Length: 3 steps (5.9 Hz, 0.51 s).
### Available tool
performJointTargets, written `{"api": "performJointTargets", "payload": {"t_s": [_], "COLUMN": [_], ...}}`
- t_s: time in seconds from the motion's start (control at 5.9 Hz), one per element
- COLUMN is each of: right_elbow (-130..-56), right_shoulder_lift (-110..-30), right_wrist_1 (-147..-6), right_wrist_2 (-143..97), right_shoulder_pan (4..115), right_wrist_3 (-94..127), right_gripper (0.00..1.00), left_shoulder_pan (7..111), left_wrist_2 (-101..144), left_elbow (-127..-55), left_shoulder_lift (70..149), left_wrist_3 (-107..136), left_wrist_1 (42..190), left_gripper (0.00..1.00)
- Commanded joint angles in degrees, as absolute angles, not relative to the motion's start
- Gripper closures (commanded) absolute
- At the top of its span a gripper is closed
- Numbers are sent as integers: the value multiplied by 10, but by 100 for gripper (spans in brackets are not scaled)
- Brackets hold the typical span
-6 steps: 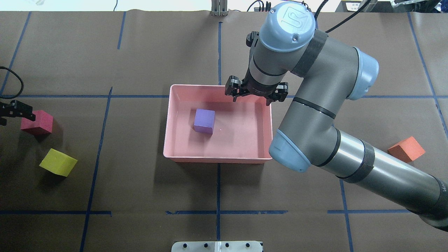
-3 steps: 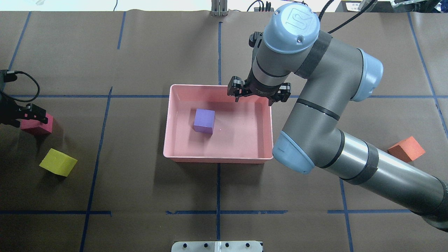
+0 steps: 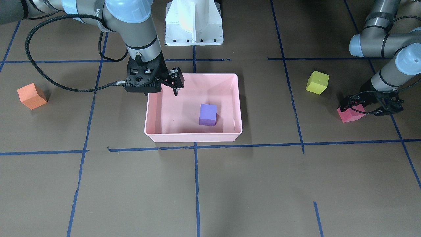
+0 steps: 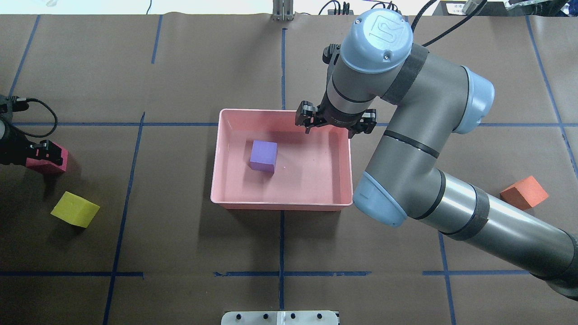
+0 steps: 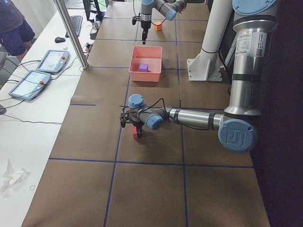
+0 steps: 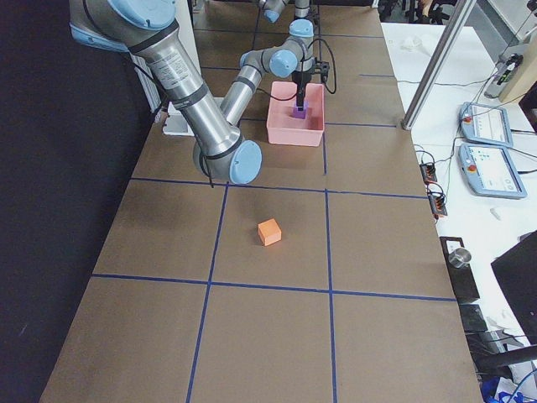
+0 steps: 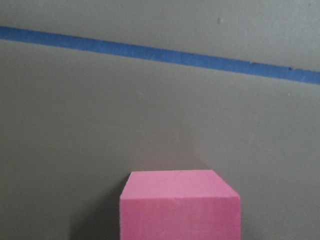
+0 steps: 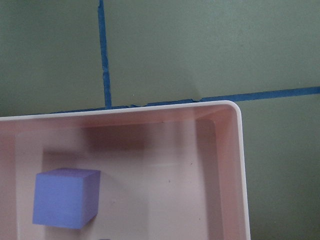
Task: Place blocks into pink bin with both arms
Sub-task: 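Close the left gripper on the magenta cube while the right gripper hovers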
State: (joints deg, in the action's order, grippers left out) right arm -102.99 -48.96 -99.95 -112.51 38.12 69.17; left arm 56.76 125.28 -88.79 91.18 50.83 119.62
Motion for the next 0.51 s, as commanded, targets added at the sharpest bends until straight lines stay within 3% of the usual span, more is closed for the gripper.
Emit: {"api": "performJointTargets", "payload": {"t_s": [0.0,0.34], "right_elbow": [-1041,-1054], "right_shoulder_lift": [-501,-511], "right_wrist_1": [-997,-998], "right_wrist_2": [-1127,-1134], "right_shoulder_pan": [379,383], "right_wrist_3": [692,673], "right_gripper": [0,0], "left_shoulder_pan": [567,571], "left_wrist_2": [1251,1253], "left_elbow": [-891,-947], "left_shoulder_lift": [923,946], "left_wrist_3": [507,513], "left_wrist_1": [1194,1188], "left_gripper": [63,66]}}
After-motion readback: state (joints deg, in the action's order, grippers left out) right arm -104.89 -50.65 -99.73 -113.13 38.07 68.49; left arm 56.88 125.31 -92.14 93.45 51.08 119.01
